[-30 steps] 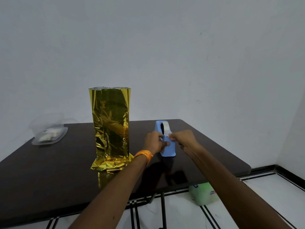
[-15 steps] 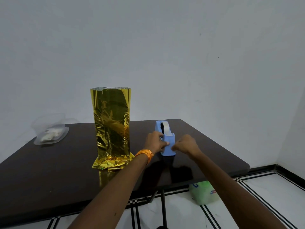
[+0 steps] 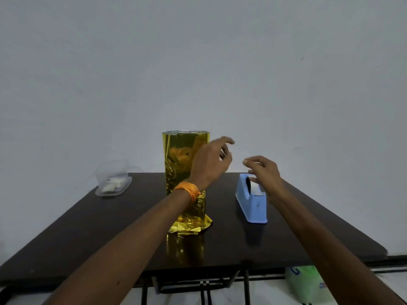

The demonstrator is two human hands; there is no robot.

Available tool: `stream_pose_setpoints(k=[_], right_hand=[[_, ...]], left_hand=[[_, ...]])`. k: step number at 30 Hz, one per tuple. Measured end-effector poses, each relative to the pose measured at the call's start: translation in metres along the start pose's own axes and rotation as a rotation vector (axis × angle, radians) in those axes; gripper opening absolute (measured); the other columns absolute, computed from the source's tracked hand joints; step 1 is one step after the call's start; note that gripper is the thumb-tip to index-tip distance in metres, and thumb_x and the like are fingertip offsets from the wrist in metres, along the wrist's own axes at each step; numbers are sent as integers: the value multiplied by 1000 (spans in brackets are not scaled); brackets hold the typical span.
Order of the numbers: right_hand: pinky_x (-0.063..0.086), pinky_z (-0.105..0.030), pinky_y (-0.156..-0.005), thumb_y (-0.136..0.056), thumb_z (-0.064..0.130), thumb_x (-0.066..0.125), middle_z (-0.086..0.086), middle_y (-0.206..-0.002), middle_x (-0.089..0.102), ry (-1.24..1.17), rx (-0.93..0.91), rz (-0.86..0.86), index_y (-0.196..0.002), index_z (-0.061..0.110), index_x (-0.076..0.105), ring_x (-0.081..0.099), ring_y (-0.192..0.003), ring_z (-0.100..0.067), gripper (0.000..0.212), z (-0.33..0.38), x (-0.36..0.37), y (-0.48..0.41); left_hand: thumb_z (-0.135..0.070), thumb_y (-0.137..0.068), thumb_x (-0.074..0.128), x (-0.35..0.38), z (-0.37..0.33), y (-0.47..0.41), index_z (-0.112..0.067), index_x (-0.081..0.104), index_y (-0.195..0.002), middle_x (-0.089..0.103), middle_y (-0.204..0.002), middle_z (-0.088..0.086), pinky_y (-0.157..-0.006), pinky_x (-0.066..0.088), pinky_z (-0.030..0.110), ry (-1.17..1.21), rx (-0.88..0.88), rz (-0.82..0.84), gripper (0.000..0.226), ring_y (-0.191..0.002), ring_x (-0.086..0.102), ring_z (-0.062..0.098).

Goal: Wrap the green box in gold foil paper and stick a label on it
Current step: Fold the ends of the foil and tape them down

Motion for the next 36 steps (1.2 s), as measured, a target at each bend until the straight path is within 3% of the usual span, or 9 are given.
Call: stream_pose_setpoints(k=[4, 9, 11, 14, 16, 19, 25, 29, 36], right_hand=[[56, -38, -96, -95, 28, 65, -2, -111, 70, -115, -81, 132, -114, 23, 68, 68, -105, -18, 19, 25, 42, -11], [48, -36, -101, -100, 28, 57, 4, -105, 73, -89, -215, 272, -134, 31, 53, 66, -110, -12, 34, 56, 89, -15], [45, -40, -105, -102, 29, 52, 3, -101, 73, -52, -238, 284, -137, 34, 50, 65, -111, -13, 35, 59, 100, -18], [39, -49, -112, -98, 42, 47, -1, -98, 71, -1, -244, 307, -138, 40, 46, 63, -112, -15, 39, 57, 116, -21], [37, -49, -112, -97, 47, 42, -3, -99, 71, 27, -247, 334, -139, 41, 44, 63, -113, -16, 42, 56, 123, -22], [38, -42, -106, -101, 46, 37, -4, -101, 71, 58, -270, 361, -142, 40, 40, 62, -113, -18, 41, 61, 128, -23], [39, -25, -84, -108, 36, 32, -4, -106, 64, 159, -326, 405, -145, 37, 39, 58, -107, -13, 37, 73, 136, -15], [39, -26, -81, -109, 33, 30, -9, -114, 64, 207, -367, 374, -147, 36, 37, 58, -103, -16, 39, 70, 135, -9], [37, -14, -78, -108, 34, 31, -11, -109, 72, 236, -393, 386, -147, 39, 35, 61, -107, -21, 39, 68, 133, -10]], left_hand=[[-18, -89, 63, -64, 4, -22, -22, 67, -109, 68, -86, -8, -67, 57, 20, -44, 24, -221, 21, -75, 65, 4], [-23, -89, 61, -117, 55, -33, -20, 68, -101, 66, -100, -3, -81, 55, 30, -21, -162, -337, 14, -93, 61, 8], [-25, -93, 60, -121, 77, -31, -18, 70, -98, 65, -108, -2, -89, 49, 31, 43, -290, -270, 13, -103, 56, 11], [-32, -97, 54, -115, 103, -23, -18, 71, -99, 63, -103, -13, -84, 42, 24, 214, -505, -87, 22, -101, 53, 7], [-36, -97, 53, -107, 113, -15, -21, 68, -99, 59, -97, -16, -88, 43, 33, 299, -630, 12, 21, -95, 51, 5], [-39, -93, 57, -94, 119, -7, -20, 66, -105, 61, -111, -2, -95, 45, 48, 373, -741, 129, 25, -108, 52, 19], [-41, -89, 62, -80, 109, -15, -25, 68, -111, 66, -110, -2, -88, 50, 45, 386, -759, 279, 28, -102, 59, 18], [-27, -91, 65, -69, 108, -18, -22, 74, -101, 60, -116, -4, -100, 48, 51, 305, -707, 361, 14, -114, 55, 23], [-12, -94, 56, -64, 109, -3, -25, 70, -117, 52, -130, 6, -105, 44, 47, 180, -783, 516, 29, -123, 49, 28]])
Point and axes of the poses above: each hand's wrist, its own y-axis away from the middle knuckle, its own x-axis out of the palm, z = x × y, the point moved 6 cm from there along -y, towards the middle knuckle
